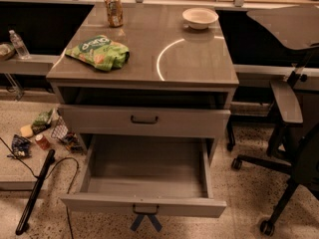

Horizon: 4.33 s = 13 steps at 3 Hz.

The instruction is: Place blue plastic bottle into middle drawer

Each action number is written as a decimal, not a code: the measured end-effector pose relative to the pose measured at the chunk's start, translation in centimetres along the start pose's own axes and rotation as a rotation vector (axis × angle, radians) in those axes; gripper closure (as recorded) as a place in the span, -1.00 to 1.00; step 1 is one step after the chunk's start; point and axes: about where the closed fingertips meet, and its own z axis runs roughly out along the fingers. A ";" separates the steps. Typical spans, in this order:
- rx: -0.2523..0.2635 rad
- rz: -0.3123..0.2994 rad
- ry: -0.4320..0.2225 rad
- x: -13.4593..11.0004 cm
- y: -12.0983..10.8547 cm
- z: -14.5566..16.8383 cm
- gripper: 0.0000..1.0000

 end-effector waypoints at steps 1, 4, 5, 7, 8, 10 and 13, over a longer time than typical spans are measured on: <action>-0.033 0.035 -0.112 -2.1 6.9 -2.7 1.00; -0.103 0.188 0.111 22.5 18.0 5.1 1.00; -0.117 0.172 0.197 28.7 20.5 7.2 1.00; -0.104 0.288 0.227 37.2 22.9 8.9 1.00; -0.123 0.354 0.341 50.9 27.3 10.2 1.00; 0.048 0.359 0.200 59.7 23.9 17.0 1.00; 0.165 0.334 0.212 64.7 21.3 17.3 0.95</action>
Offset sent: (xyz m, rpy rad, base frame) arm -0.1143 0.1730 -0.3804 0.1461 0.4933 0.1492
